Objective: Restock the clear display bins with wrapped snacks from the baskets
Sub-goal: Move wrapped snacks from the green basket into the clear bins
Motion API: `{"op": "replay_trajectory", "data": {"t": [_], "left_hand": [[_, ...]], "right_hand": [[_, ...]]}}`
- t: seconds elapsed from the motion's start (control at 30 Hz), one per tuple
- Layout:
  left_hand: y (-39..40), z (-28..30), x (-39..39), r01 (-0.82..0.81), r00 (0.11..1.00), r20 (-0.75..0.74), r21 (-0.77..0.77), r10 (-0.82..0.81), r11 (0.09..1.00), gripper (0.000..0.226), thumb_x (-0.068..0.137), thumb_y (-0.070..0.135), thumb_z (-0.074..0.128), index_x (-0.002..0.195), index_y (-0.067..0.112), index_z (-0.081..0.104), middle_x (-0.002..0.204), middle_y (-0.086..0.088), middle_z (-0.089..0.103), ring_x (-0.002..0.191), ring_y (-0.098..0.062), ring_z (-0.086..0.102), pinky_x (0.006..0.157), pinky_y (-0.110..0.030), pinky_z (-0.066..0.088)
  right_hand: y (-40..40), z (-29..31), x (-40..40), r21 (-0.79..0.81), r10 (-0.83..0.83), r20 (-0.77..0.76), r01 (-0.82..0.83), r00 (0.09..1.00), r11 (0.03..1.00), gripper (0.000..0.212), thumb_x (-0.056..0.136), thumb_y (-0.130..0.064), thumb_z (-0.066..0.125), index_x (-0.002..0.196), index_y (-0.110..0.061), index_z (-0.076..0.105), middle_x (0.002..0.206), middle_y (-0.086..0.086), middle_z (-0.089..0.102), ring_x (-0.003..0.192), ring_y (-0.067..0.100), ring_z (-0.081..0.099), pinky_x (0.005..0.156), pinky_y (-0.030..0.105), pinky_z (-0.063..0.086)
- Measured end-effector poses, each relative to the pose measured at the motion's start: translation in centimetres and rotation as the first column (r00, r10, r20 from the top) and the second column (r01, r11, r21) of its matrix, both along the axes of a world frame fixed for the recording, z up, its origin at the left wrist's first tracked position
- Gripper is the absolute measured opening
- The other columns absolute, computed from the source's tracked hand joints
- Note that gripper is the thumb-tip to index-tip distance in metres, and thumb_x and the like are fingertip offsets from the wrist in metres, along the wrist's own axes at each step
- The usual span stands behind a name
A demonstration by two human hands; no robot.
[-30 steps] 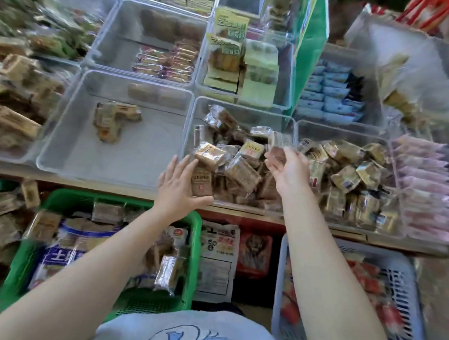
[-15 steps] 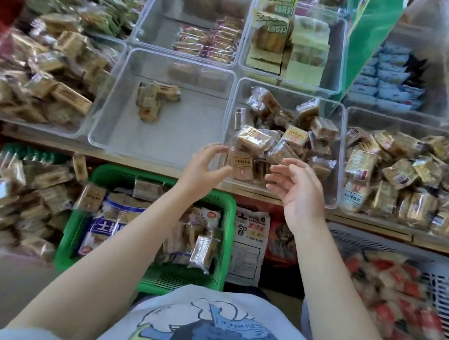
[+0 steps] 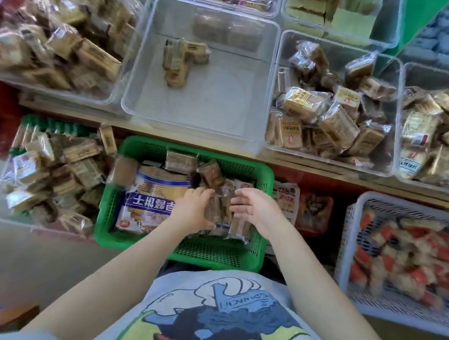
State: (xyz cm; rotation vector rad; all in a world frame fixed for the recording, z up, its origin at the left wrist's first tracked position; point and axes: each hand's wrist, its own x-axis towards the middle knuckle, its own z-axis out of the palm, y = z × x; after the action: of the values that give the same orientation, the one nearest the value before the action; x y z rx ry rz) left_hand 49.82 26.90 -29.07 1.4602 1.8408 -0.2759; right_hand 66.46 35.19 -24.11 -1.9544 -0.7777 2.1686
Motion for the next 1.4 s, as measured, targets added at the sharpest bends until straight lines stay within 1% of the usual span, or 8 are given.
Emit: {"op": "replay_trajectory", "data": {"t": [0.2,0.5,0.67,0.87,0.97,1.17,1.3,1.4], "left_hand": [[-0.1,-1.7,1.0,0.099,0.988,-0.132,0.140,-0.081,0.985,0.089,0.075,0.045,0.077,0.147,0.021,0.030,0.137,-0.004,0.046,0.123,-0.027,0.044,0.097,-0.040,0.043],[4.1,8.5,0.5,-0.048,0.979,0.194,0.524,-0.065,0.850,0.090,0.074,0.040,0.079,0.150,0.019,0.035,0.140,-0.003,0.048,0.125,-0.023,0.041,0.106,-0.041,0.041],[9.2,11.9,4.5,-0.056,0.947,0.265,0.696,-0.184,0.716,0.095,0.070,0.050,0.079,0.150,0.019,0.036,0.144,-0.005,0.048,0.130,-0.023,0.046,0.108,-0.040,0.041],[14.3,10.0,5.9,-0.140,0.980,0.192,0.476,0.052,0.868,0.112,0.074,0.073,0.063,0.158,0.023,0.010,0.165,0.000,0.012,0.149,-0.023,0.021,0.120,-0.045,0.025],[14.9,9.2,6.4,-0.130,0.989,0.132,0.499,0.073,0.857,0.107,0.077,0.069,0.064,0.158,0.021,0.014,0.165,0.000,0.009,0.148,-0.025,0.022,0.120,-0.044,0.023],[14.8,8.3,6.4,-0.080,0.996,0.076,0.516,0.047,0.853,0.098,0.081,0.068,0.059,0.157,0.028,0.014,0.166,0.006,0.002,0.150,-0.021,0.016,0.123,-0.041,0.006],[14.5,9.9,6.1,-0.234,0.956,0.276,0.502,0.102,0.833,0.079,0.088,0.052,0.064,0.154,0.025,0.030,0.162,0.003,0.020,0.146,-0.017,0.023,0.119,-0.039,0.020],[11.7,10.8,4.9,-0.323,0.945,0.271,0.688,0.183,0.650,0.040,0.092,0.032,0.063,0.128,0.016,0.059,0.130,-0.005,0.055,0.122,-0.018,0.047,0.103,-0.035,0.041]], "right_hand": [[-0.1,-0.5,0.5,0.011,-0.029,0.071,0.028,0.997,1.000,0.019,0.101,-0.020,0.054,0.107,-0.008,0.066,0.095,0.013,0.073,0.080,0.026,0.072,0.086,0.043,0.058],[1.7,3.1,1.4,0.191,0.055,-0.179,-0.021,0.982,0.981,0.036,0.101,-0.040,0.055,0.125,-0.014,0.060,0.116,0.011,0.071,0.100,0.023,0.071,0.084,0.039,0.057],[5.1,8.4,3.6,0.340,0.067,-0.289,0.036,0.955,0.940,0.028,0.099,-0.020,0.060,0.127,-0.015,0.060,0.115,0.011,0.072,0.099,0.031,0.072,0.089,0.050,0.057],[13.5,12.8,9.4,0.690,-0.159,0.098,0.048,0.982,0.722,0.026,0.090,-0.035,0.063,0.116,-0.036,0.058,0.108,-0.011,0.065,0.096,0.006,0.062,0.087,0.030,0.050],[19.1,13.2,10.0,0.819,-0.149,0.371,-0.247,0.917,0.518,0.037,0.094,-0.025,0.055,0.130,-0.026,0.049,0.114,-0.004,0.055,0.094,0.008,0.053,0.082,0.025,0.043],[23.9,8.6,8.3,0.439,0.288,0.798,-0.838,0.529,0.323,0.049,0.098,-0.032,0.051,0.142,-0.010,0.047,0.151,0.013,0.038,0.137,0.031,0.035,0.107,0.042,0.035],[20.6,8.9,6.9,0.675,-0.022,0.731,-0.718,0.682,0.168,0.036,0.095,-0.023,0.051,0.127,-0.008,0.060,0.134,0.011,0.056,0.127,0.029,0.046,0.106,0.040,0.036],[14.7,9.6,6.0,0.849,-0.004,0.529,-0.529,0.849,-0.009,0.021,0.094,-0.015,0.050,0.106,-0.008,0.067,0.102,0.003,0.064,0.093,0.012,0.053,0.082,0.015,0.038]]}}
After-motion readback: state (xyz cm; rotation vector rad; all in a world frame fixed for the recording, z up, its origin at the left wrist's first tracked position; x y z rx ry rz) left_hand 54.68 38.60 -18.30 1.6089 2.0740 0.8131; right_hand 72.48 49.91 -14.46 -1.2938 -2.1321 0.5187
